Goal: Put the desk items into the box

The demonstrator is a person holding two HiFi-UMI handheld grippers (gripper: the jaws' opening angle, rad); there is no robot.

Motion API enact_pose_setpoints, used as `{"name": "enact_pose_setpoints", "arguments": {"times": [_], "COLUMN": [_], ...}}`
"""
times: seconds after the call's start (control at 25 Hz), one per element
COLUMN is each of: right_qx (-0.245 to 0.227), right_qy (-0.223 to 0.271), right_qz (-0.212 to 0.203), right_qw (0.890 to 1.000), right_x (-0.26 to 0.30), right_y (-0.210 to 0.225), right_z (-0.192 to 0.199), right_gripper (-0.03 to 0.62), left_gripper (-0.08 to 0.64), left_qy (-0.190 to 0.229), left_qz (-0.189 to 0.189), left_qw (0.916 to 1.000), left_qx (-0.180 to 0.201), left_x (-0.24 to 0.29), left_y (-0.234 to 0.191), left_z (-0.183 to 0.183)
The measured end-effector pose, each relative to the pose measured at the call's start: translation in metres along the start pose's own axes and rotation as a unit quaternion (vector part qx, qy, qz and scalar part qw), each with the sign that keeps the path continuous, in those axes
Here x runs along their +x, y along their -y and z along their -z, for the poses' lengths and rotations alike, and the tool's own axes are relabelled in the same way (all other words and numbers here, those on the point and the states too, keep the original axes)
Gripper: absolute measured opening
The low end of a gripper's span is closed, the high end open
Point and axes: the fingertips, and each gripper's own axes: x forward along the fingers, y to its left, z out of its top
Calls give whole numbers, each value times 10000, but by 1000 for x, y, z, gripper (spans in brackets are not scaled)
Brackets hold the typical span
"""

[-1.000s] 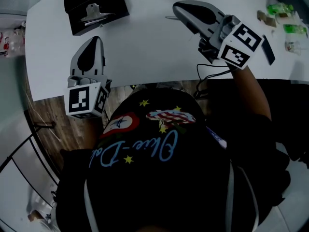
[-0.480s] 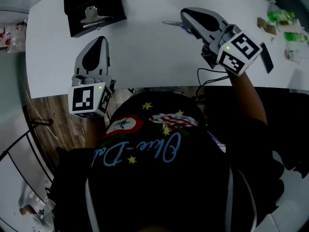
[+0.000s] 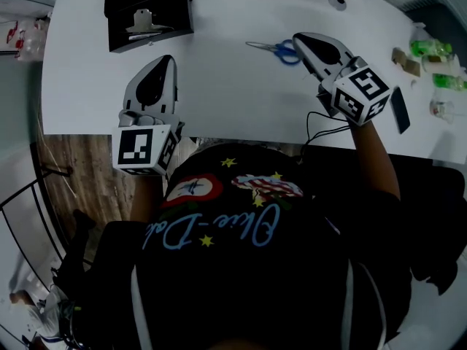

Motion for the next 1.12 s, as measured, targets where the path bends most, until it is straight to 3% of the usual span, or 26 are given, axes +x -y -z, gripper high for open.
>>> {"name": "enact_pose_setpoints", "arguments": {"times": [0.48,0.68,0.92,1.12], "right_qx": [-261,-411,-794,-1110], "right_qy": [-816,-1170,-1817,-2199], "right_qz": [-568,-709,-1009,-951], "right_qw": [9947,9897,9749,9645], "right_x": [9,17,23,27], "right_y": [18,27,26,33], "right_z": [40,58,85,104], "right_gripper": [12,41,66,69], "left_gripper": [8,8,8,8], "left_qy": [1,-132,-123,-182], "left_qz": [-301,-440,-525,-650], "left_qw": [9995,9989,9985,9977], "left_qx": [-83,-109,-70,-59], "left_x": [16,19,20,14], "left_y": [16,19,20,20], "left_z": [2,6,8,11]}}
